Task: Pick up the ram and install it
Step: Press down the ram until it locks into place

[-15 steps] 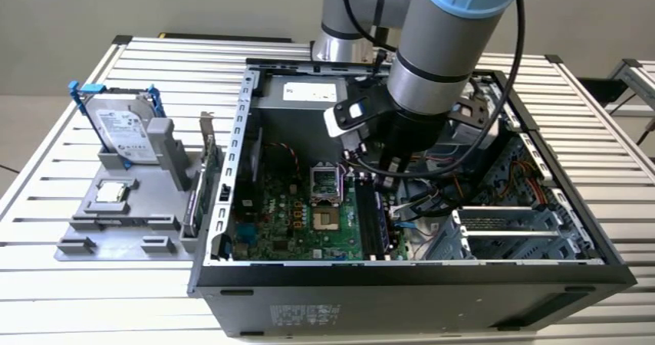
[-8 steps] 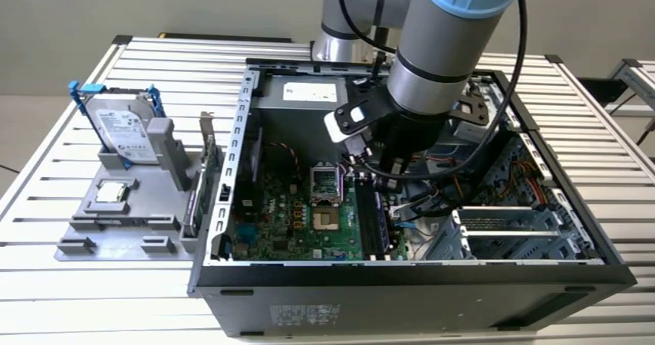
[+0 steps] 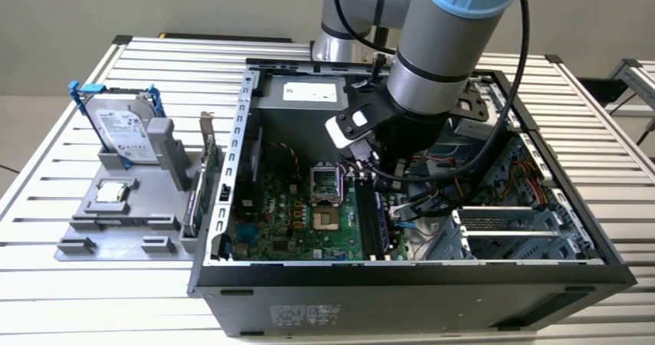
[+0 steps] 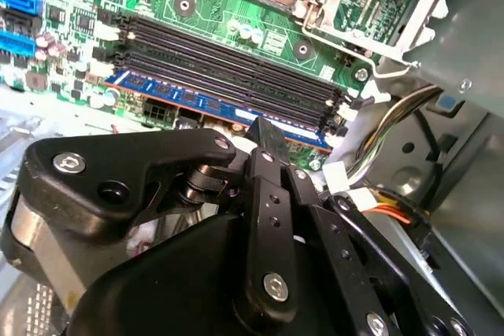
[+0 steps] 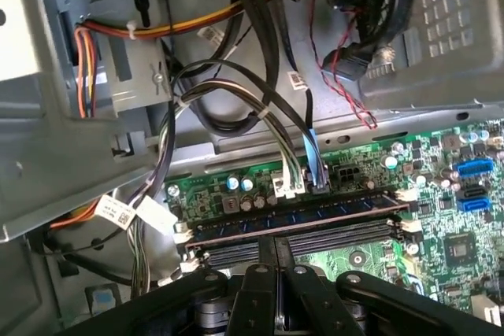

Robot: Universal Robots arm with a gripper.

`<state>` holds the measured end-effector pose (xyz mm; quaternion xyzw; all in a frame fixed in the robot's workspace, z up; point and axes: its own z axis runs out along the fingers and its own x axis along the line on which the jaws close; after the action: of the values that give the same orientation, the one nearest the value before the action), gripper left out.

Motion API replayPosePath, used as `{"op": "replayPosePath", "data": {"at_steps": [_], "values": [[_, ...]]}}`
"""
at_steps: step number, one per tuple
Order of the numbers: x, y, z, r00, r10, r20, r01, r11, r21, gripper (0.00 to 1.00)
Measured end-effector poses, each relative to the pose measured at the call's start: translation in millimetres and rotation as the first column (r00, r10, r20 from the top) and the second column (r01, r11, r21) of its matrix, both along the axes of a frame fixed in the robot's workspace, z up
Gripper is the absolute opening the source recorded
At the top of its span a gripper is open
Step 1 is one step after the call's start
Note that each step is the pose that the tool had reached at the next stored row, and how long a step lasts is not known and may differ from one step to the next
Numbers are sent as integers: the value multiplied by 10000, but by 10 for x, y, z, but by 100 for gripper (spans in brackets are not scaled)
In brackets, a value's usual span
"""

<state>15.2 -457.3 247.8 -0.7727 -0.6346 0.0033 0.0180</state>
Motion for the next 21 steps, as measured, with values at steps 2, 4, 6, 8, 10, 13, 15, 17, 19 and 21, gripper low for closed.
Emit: {"op": "replayPosePath", "data": {"at_steps": [2, 4, 6, 8, 10, 13, 15, 17, 19, 21], "values": [[0, 1, -1, 9997, 227, 0, -227, 9997, 15, 0], [0, 2, -2, 9990, 443, 1, -443, 9990, 35, 0], [0, 2, -1, 9982, 601, 2, -601, 9982, 48, 0], [0, 2, -2, 9978, 661, 2, -661, 9978, 56, 0], [0, 2, -2, 9961, 885, 2, -885, 9961, 56, 0], [0, 3, -4, 9928, 1196, 3, -1196, 9928, 64, 0], [0, 3, -4, 9903, 1388, 3, -1388, 9903, 71, 0], [0, 3, -5, 9898, 1427, 4, -1427, 9897, 78, 0], [0, 3, -5, 9897, 1428, 5, -1428, 9897, 79, 0], [2, 3, -5, 9897, 1435, 4, -1435, 9896, 77, 0]]}}
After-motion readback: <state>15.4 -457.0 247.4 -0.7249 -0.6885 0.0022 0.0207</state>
